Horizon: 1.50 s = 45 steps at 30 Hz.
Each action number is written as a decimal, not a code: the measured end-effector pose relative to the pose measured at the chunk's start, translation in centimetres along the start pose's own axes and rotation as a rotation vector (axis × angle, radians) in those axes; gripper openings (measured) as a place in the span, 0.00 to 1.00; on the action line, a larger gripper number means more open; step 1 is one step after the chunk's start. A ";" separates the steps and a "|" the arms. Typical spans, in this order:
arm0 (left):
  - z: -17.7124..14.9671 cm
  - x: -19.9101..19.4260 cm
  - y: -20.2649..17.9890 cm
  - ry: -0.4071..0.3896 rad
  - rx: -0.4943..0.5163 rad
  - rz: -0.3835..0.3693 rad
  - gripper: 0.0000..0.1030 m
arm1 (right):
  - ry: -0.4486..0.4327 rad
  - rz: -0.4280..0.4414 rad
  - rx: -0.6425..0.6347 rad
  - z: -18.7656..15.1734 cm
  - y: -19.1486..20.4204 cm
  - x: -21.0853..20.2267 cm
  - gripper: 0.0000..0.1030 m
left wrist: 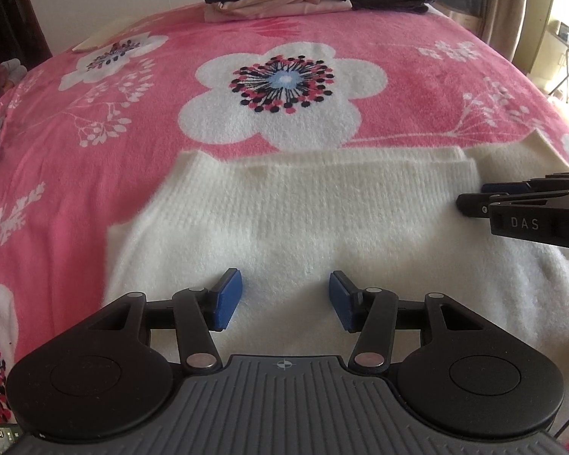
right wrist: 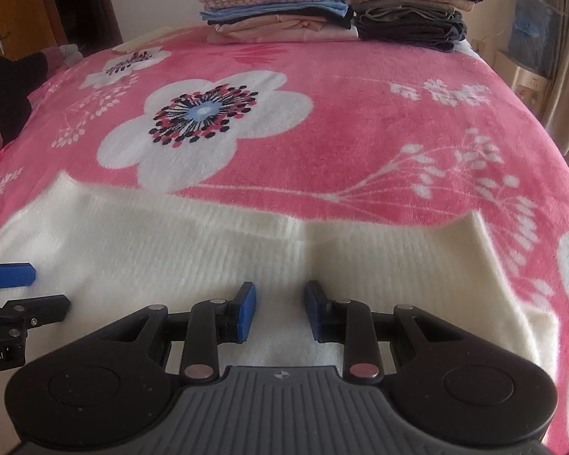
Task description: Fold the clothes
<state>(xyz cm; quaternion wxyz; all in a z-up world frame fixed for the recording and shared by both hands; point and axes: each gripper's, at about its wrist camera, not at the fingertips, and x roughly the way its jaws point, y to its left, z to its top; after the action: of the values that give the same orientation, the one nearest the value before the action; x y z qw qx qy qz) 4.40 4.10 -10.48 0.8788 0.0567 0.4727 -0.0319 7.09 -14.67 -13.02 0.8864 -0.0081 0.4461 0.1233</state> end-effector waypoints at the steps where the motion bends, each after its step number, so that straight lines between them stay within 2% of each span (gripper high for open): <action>1: 0.0 0.0 0.0 -0.001 0.000 0.000 0.50 | -0.001 0.001 0.001 0.0 0.0 0.0 0.30; 24: -1.5 -0.2 0.4 -0.089 0.020 -0.032 0.52 | -0.051 0.012 0.007 -0.9 -0.1 -0.2 0.30; 28: -1.6 -0.2 0.6 -0.093 0.019 -0.042 0.53 | -0.018 0.074 0.119 0.3 -1.7 -1.3 0.30; 30: -1.7 -0.2 0.6 -0.096 0.019 -0.044 0.53 | -0.073 0.102 0.162 0.5 -2.6 -3.6 0.31; 32: -1.7 -0.1 0.5 -0.097 0.022 -0.043 0.53 | -0.147 0.134 0.132 -0.2 -2.8 -6.4 0.31; 35: -1.7 -0.1 0.4 -0.098 0.025 -0.040 0.53 | -0.188 0.170 0.045 -2.7 -2.2 -9.5 0.31; 38: -1.7 -0.1 0.4 -0.099 0.025 -0.041 0.53 | -0.164 0.156 -0.060 -6.2 -1.3 -10.9 0.31; 40: -1.7 -0.1 0.4 -0.097 0.023 -0.040 0.53 | -0.101 0.135 -0.096 -8.7 -1.1 -10.9 0.31; 42: -1.7 -0.1 0.4 -0.095 0.020 -0.038 0.53 | -0.092 0.107 -0.096 -11.1 -1.3 -11.3 0.32; 45: -1.8 -0.1 0.4 -0.101 0.017 -0.037 0.54 | -0.091 0.096 -0.043 -11.6 -1.6 -12.8 0.33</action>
<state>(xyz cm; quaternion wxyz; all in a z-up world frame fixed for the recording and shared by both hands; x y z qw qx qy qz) 2.92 4.71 -11.34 0.9002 0.0539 0.4286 -0.0548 -8.99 -20.32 -9.99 0.8985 0.0001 0.4023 0.1754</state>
